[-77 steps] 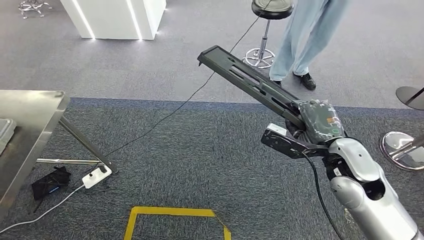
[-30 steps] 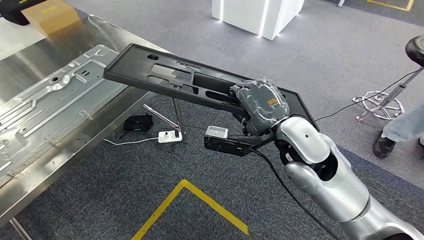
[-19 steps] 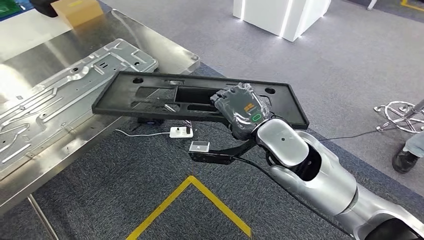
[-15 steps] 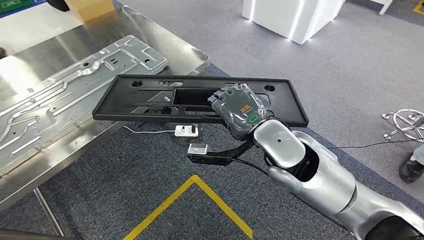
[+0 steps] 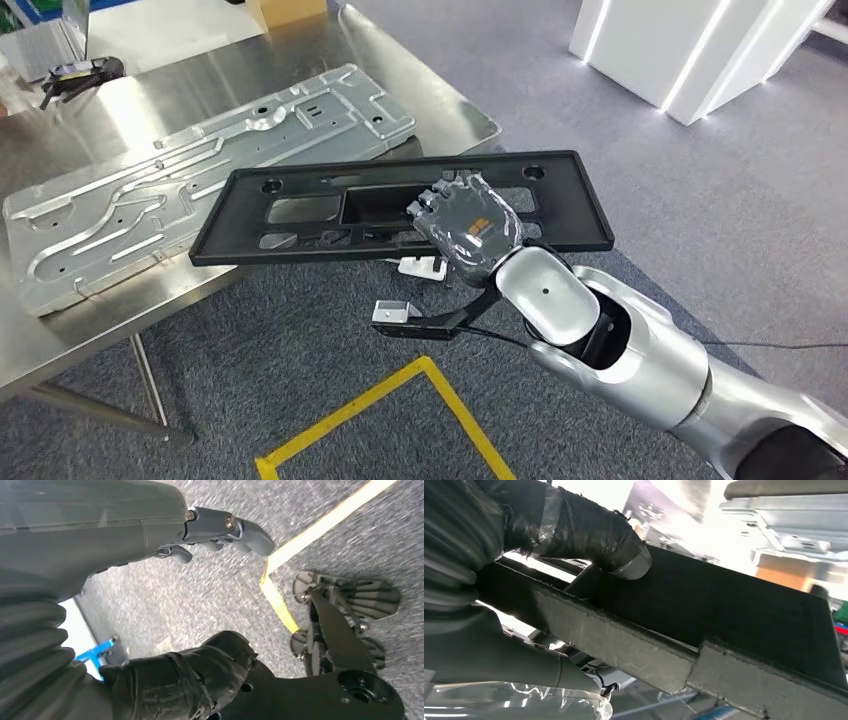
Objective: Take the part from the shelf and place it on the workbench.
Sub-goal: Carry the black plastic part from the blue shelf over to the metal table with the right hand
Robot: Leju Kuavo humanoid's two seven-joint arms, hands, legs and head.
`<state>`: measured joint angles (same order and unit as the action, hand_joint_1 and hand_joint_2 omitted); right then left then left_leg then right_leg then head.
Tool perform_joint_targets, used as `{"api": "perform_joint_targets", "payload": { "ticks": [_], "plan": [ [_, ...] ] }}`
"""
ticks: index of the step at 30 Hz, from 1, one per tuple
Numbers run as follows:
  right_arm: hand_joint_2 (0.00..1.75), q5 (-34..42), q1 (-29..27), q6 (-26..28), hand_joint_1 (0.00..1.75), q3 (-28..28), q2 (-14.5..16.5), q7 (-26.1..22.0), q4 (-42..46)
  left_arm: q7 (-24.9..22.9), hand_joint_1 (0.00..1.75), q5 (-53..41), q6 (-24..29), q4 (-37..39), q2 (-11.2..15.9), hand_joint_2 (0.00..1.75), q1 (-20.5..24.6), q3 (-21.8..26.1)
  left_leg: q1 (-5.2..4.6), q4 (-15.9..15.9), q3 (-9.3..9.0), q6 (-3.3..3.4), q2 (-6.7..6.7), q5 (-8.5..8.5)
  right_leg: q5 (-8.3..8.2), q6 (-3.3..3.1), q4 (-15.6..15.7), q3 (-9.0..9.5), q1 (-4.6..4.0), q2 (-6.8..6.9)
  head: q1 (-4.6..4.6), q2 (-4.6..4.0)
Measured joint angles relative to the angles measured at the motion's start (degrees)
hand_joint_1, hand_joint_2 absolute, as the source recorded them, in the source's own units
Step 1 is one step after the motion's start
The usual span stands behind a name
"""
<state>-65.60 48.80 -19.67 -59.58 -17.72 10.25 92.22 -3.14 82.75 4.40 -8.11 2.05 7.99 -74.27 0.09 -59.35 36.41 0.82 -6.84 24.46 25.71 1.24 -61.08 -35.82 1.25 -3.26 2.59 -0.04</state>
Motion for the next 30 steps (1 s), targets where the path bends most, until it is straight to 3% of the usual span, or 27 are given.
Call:
{"api": "perform_joint_targets", "payload": {
  "ticks": [1,3,5,7,9,10,12,14,15,16,18,19,21,23,25,26,27,29,30],
  "plan": [
    [1.75,0.02,0.14,0.06,1.75,-0.17,-0.03,-0.01,0.0,-0.15,0.0,-0.05,-0.08,0.0,0.02,1.75,-0.02,0.0,0.08,-0.05,0.29,-0.33,-0.56,-0.06,0.25,-0.1,0.3,0.2,-0.09,-0.13,0.01,0.0],
    [1.75,0.1,0.32,0.15,1.75,-0.6,-0.05,-0.05,-0.01,-0.68,0.0,-0.36,-0.56,0.0,0.09,1.75,-0.2,0.0,0.35,0.01,0.63,-0.94,-1.35,-0.17,0.05,-0.57,0.64,0.42,-0.21,1.14,-0.01,-0.01],
    [1.75,0.31,0.62,0.38,1.75,-0.94,-0.04,-0.19,-0.06,-1.54,0.0,-0.83,-1.33,0.0,0.14,1.75,-0.45,-0.01,0.22,-1.94,1.66,-1.52,0.94,1.07,-0.12,-1.19,1.16,0.81,-0.08,2.47,0.34,-0.01],
    [1.75,0.64,1.0,0.74,1.75,-1.23,-0.01,-0.32,-0.17,-2.17,0.0,-1.05,-1.61,0.0,0.07,1.75,-0.43,-0.02,0.18,-7.96,4.63,-2.08,4.64,3.96,-0.11,-1.62,1.43,1.1,-0.16,3.75,0.78,-0.01],
    [1.75,1.02,1.11,1.01,1.75,-1.71,-0.01,-0.42,-0.38,-2.38,0.0,-0.97,-1.31,0.0,-0.03,1.75,-0.27,-0.02,0.41,-13.96,7.87,-2.4,6.03,5.85,0.06,-1.82,1.43,1.19,-0.32,5.18,0.87,-0.01],
    [1.75,1.17,1.05,1.1,1.75,-1.97,-0.01,-0.5,-0.49,-2.4,0.0,-0.89,-1.14,0.0,-0.06,1.75,-0.23,-0.02,0.45,-14.6,8.36,-2.43,6.26,5.47,0.17,-1.83,1.42,1.25,-0.36,5.92,0.87,-0.01],
    [1.75,1.36,0.97,1.27,1.75,-2.36,0.0,-0.68,-0.62,-2.48,0.0,-0.77,-0.84,0.0,-0.08,1.75,-0.26,-0.02,0.4,-9.79,6.07,-2.22,7.06,2.26,0.45,-1.73,1.42,1.52,-0.38,7.32,0.9,-0.01],
    [1.75,1.39,1.05,1.44,1.75,-2.46,0.01,-0.73,-0.66,-2.51,0.0,-0.73,-0.66,0.0,-0.08,1.75,-0.25,-0.02,-0.16,-2.53,2.35,-1.56,9.54,-0.4,0.84,-1.37,1.4,1.91,-0.61,8.54,0.87,-0.01],
    [1.75,1.39,1.11,1.5,1.75,-2.49,0.01,-0.72,-0.69,-2.52,0.0,-0.73,-0.61,0.0,-0.08,1.75,-0.18,-0.02,-0.47,-0.5,1.31,-1.15,10.35,-0.86,1.02,-1.12,1.42,2.07,-0.78,9.1,0.82,-0.01],
    [1.75,1.4,1.16,1.54,1.75,-2.55,0.02,-0.72,-0.72,-2.52,0.0,-0.7,-0.58,0.0,-0.08,1.75,-0.12,-0.02,-0.77,0.29,0.98,-0.76,10.6,-0.77,1.18,-0.86,1.47,2.22,-0.93,9.69,0.77,-0.01],
    [1.75,1.46,1.19,1.57,1.75,-2.74,0.09,-0.74,-0.78,-2.52,0.0,-0.6,-0.55,0.0,-0.09,1.75,-0.11,-0.02,-0.71,0.53,0.86,-0.11,9.03,-0.89,1.53,-0.26,1.62,2.56,-1.04,10.69,0.7,-0.01],
    [1.75,1.48,1.22,1.58,1.75,-2.82,0.13,-0.75,-0.8,-2.52,0.0,-0.54,-0.55,0.0,-0.11,1.75,-0.18,-0.02,-0.55,0.8,0.63,0.14,8.28,-0.98,1.92,0.07,1.31,2.65,-0.96,10.13,0.6,-0.01],
    [1.75,1.5,1.35,1.66,1.75,-2.88,0.17,-0.74,-0.84,-2.53,0.0,-0.48,-0.55,0.0,-0.17,1.75,-0.2,-0.02,-0.15,1.3,0.1,0.8,7.03,-1.17,4.04,0.51,-2.15,1.3,-0.77,7.03,0.28,-0.01],
    [1.75,1.52,1.32,1.74,1.75,-3.06,0.16,-0.74,-0.94,-2.54,0.0,-0.43,-0.55,0.0,-0.21,1.75,-0.02,-0.02,-0.13,1.31,0.02,1.22,5.7,-1.16,7.13,0.56,-9.4,-2.35,-0.72,4.11,-0.01,-0.01],
    [1.75,1.63,1.06,1.76,1.75,-3.34,0.15,-0.73,-1.13,-2.62,0.0,-0.33,-0.49,0.0,-0.2,1.75,0.09,-0.02,-0.15,1.15,0.02,1.36,4.0,-1.11,7.73,0.58,-13.84,-5.26,-0.69,3.37,-0.07,-0.01],
    [1.75,1.72,0.97,1.78,1.75,-3.44,0.14,-0.71,-1.21,-2.72,0.0,-0.26,-0.44,0.0,-0.2,1.75,0.08,-0.02,-0.15,0.99,0.01,1.36,3.13,-1.05,6.44,0.53,-13.08,-5.31,-0.66,3.25,-0.07,-0.01],
    [1.75,1.78,0.96,1.82,1.75,-3.5,0.13,-0.68,-1.27,-2.87,0.0,-0.16,-0.4,0.0,-0.2,1.75,0.03,-0.02,-0.14,0.78,0.0,1.3,2.25,-0.95,4.33,0.41,-10.32,-4.37,-0.62,2.95,-0.08,-0.01],
    [1.75,1.84,1.11,1.94,1.75,-3.53,0.11,-0.6,-1.37,-3.18,0.0,0.01,-0.38,0.0,-0.28,1.75,-0.06,-0.02,-0.14,0.26,0.22,0.97,0.7,-0.67,0.78,0.02,-2.99,-1.5,-0.42,0.61,-0.06,-0.01],
    [1.75,1.86,1.2,2.06,1.75,-3.53,0.1,-0.58,-1.4,-3.29,0.0,0.04,-0.38,0.0,-0.32,1.75,-0.07,-0.02,-0.1,0.06,0.49,0.73,0.01,-0.61,-0.06,-0.09,-0.44,-0.42,-0.3,-0.48,-0.04,-0.01]
  ]
}}
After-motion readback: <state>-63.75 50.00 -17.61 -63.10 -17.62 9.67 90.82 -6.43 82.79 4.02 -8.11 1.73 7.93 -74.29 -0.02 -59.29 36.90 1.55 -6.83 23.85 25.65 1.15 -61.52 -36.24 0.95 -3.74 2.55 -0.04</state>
